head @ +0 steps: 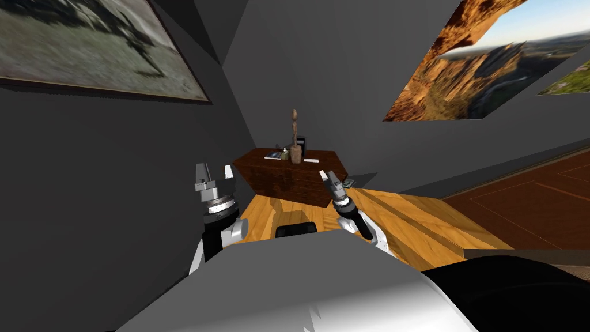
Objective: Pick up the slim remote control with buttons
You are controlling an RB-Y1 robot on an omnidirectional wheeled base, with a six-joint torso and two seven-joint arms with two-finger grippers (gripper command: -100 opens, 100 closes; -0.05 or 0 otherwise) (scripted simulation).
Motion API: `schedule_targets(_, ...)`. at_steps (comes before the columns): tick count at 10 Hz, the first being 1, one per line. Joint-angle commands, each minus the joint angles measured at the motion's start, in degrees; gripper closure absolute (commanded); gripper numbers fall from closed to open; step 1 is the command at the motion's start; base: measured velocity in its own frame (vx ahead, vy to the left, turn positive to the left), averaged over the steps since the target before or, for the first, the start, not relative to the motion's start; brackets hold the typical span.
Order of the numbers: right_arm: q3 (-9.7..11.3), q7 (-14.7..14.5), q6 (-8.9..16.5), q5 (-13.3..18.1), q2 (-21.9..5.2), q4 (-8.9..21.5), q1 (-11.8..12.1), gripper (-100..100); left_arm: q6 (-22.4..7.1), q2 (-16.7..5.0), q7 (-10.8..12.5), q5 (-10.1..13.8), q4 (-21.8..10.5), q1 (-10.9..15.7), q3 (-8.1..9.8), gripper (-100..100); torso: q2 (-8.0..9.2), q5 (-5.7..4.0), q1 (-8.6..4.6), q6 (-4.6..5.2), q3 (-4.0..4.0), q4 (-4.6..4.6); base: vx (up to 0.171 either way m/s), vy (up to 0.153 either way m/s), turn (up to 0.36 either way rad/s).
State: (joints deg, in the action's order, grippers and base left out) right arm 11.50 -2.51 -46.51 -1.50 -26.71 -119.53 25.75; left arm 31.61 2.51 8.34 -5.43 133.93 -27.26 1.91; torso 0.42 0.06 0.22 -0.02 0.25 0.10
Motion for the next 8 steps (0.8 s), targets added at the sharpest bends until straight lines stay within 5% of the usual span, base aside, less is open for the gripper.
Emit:
schedule_targets(1, 0.9, 0.0, -0.3, 0.5, -2.0, 0.8, 0.0, -100, 0.0, 0.0, 0.0, 0.0, 0.0, 0.0, 0.00, 0, 0.00, 0.00, 0.00, 0.00, 0.00, 0.00, -0.069, 0.056, 0.058)
schedule_targets(8, 6.7, 0.5, -4.6, 4.4, -14.1, 11.5, -1.6, -100, 0.0, 0.0, 0.0, 0.0, 0.0, 0.0, 0.01, 0, -0.19, 0.00, -0.06, 0.05, -0.11, -0.04, -0.060, 0.080, 0.131)
